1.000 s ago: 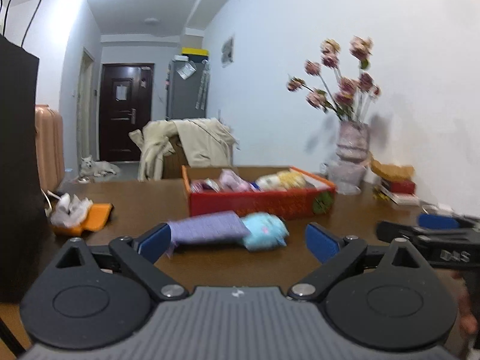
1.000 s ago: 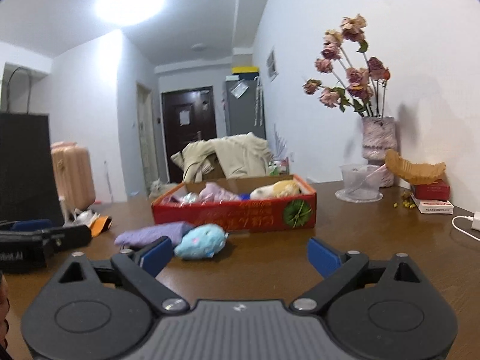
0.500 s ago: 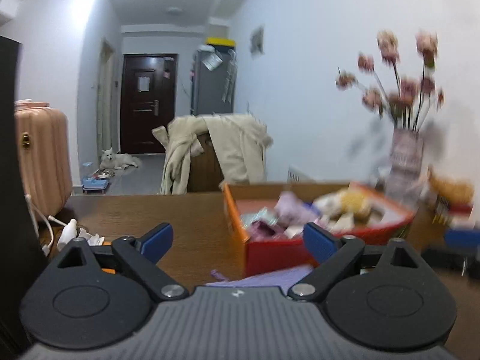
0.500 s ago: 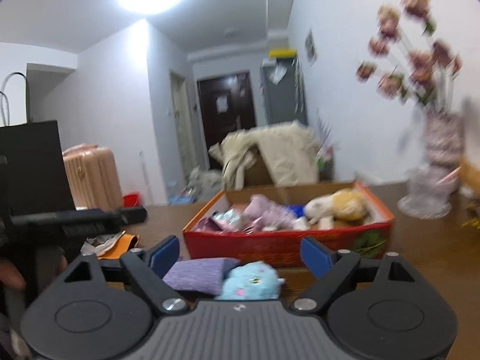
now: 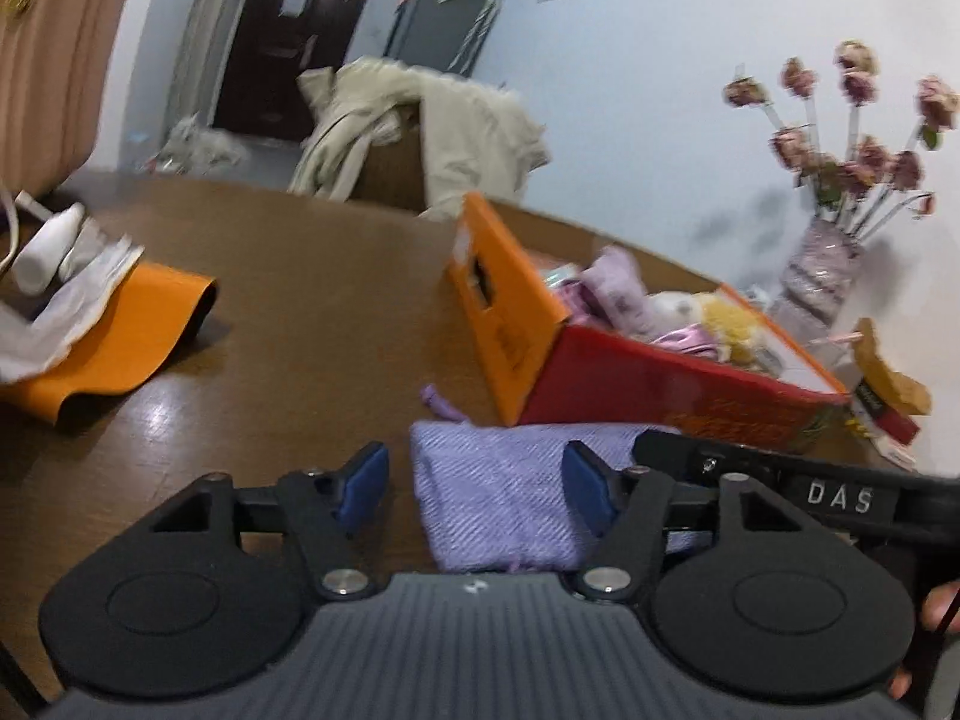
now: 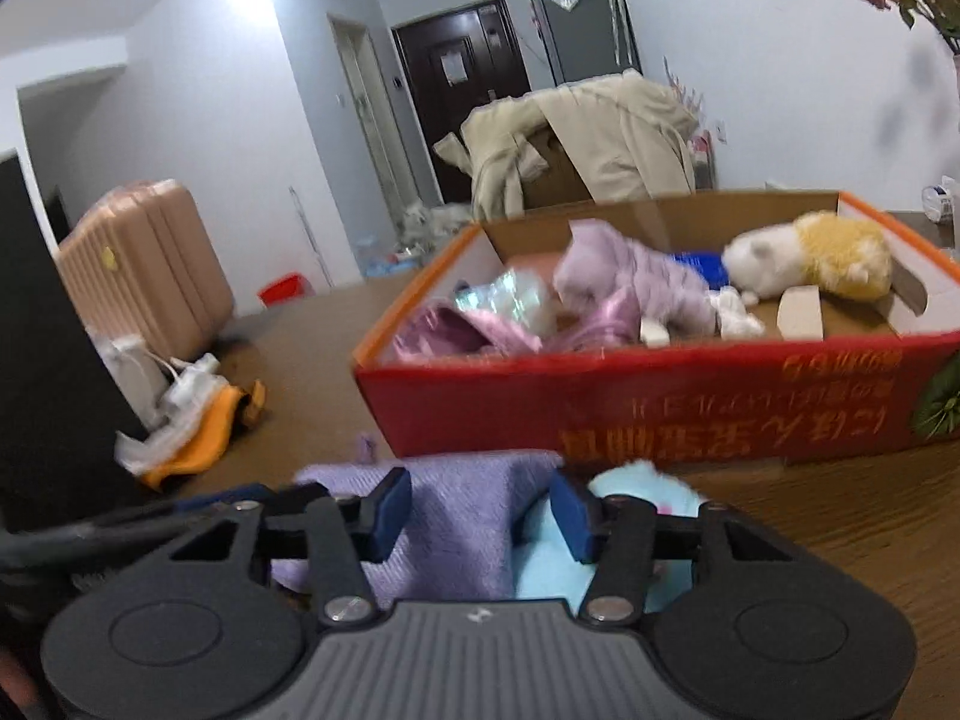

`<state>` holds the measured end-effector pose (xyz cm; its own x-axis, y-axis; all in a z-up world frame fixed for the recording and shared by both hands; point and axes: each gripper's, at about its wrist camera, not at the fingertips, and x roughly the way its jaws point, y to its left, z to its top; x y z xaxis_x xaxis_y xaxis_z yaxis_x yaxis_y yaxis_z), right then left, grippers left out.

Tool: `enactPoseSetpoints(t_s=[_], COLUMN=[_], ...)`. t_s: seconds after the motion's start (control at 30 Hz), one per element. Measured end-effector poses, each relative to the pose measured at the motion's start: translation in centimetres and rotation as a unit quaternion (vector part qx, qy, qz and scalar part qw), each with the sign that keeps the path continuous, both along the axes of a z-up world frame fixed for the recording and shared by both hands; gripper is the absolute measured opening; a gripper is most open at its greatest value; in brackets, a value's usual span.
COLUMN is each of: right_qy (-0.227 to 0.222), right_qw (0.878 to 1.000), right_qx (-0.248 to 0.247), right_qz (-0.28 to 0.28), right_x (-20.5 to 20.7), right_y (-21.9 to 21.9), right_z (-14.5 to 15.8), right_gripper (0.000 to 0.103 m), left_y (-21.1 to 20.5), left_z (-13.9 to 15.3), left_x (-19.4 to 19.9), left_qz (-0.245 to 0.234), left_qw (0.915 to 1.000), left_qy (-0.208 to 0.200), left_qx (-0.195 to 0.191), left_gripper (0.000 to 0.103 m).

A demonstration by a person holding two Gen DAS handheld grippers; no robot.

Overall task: Organize soft objects
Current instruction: 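Grasp the purple fabric pouch with the left gripper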

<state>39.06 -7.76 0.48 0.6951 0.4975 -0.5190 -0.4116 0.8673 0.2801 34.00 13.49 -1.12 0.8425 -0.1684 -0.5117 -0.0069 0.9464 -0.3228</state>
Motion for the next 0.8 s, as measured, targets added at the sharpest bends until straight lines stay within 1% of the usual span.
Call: enactPoseSetpoints(t_s=[0.03, 0.07, 0.13, 0.2, 0.23, 0.27, 0.3, 0.33, 0.37, 0.43, 0.47, 0.53, 0.63, 0.73, 0.8], right_qy=[-0.011, -0.024, -0.04, -0.054, -0.056, -0.052, -0.046, -0.033, -0.034, -0.034, -0.036, -0.05, -0.085, -0.098, -0.106], right_qw=[1.0, 0.999, 0.998, 0.996, 0.996, 0.995, 0.995, 0.994, 0.994, 0.995, 0.996, 0.995, 0.994, 0.993, 0.993], right_qx=[-0.007, -0.021, -0.047, -0.06, -0.061, -0.063, -0.068, -0.079, -0.075, -0.061, -0.057, -0.051, -0.035, -0.001, 0.012], right_qz=[0.001, 0.004, 0.012, 0.03, 0.04, 0.051, 0.061, 0.075, 0.07, 0.065, 0.062, 0.064, 0.064, 0.059, 0.049], right_x=[-0.2, -0.6, -1.2, -1.9, -2.3, -2.4, -2.5, -2.4, -2.6, -2.9, -3.1, -4.2, -6.8, -8.7, -9.4], right_y=[0.2, 0.4, 1.1, 1.3, 1.4, 1.5, 1.5, 1.8, 1.8, 1.5, 1.3, 0.5, -1.7, -5.0, -7.5], right_z=[-0.2, -0.3, -0.1, 0.2, 0.2, 0.2, 0.2, 0.0, -0.1, 0.0, 0.3, 1.5, 3.9, 5.8, 6.8], right_gripper=[0.05, 0.05, 0.051, 0.043, 0.043, 0.043, 0.036, 0.033, 0.03, 0.02, 0.011, 0.011, 0.01, 0.01, 0.01], left_y=[0.1, 0.1, -0.6, -0.9, -0.7, -0.5, -0.3, -0.4, -0.5, -1.0, -1.5, -2.3, -3.9, -6.2, -7.9], left_z=[-0.2, -0.4, -0.3, -0.3, -0.3, -0.4, -0.4, -0.4, -0.4, -0.2, 0.1, 1.3, 4.0, 6.5, 8.2], left_x=[0.2, 0.3, 0.3, 0.2, 0.1, 0.0, 0.0, 0.0, 0.0, -0.2, -0.6, -1.5, -4.0, -5.9, -6.1], left_qz=[0.001, -0.006, -0.028, -0.021, -0.019, -0.02, -0.022, -0.023, -0.024, -0.03, -0.029, -0.028, -0.03, -0.051, -0.069], left_qw=[1.0, 0.9999, 0.9994, 0.9994, 0.9995, 0.9995, 0.9994, 0.9994, 0.9994, 0.9992, 0.9991, 0.999, 0.999, 0.9968, 0.995], left_qy=[0.009, 0.014, 0.018, 0.022, 0.024, 0.025, 0.026, 0.026, 0.026, 0.023, 0.022, 0.013, -0.022, -0.052, -0.065], left_qx=[-0.001, -0.004, 0.003, 0.015, 0.012, 0.004, -0.001, -0.001, 0.002, 0.011, 0.024, 0.031, 0.026, 0.032, 0.033], left_gripper=[0.061, 0.053, 0.043, 0.031, 0.023, 0.019, 0.018, 0.017, 0.015, 0.009, 0.008, 0.008, 0.008, 0.008, 0.008])
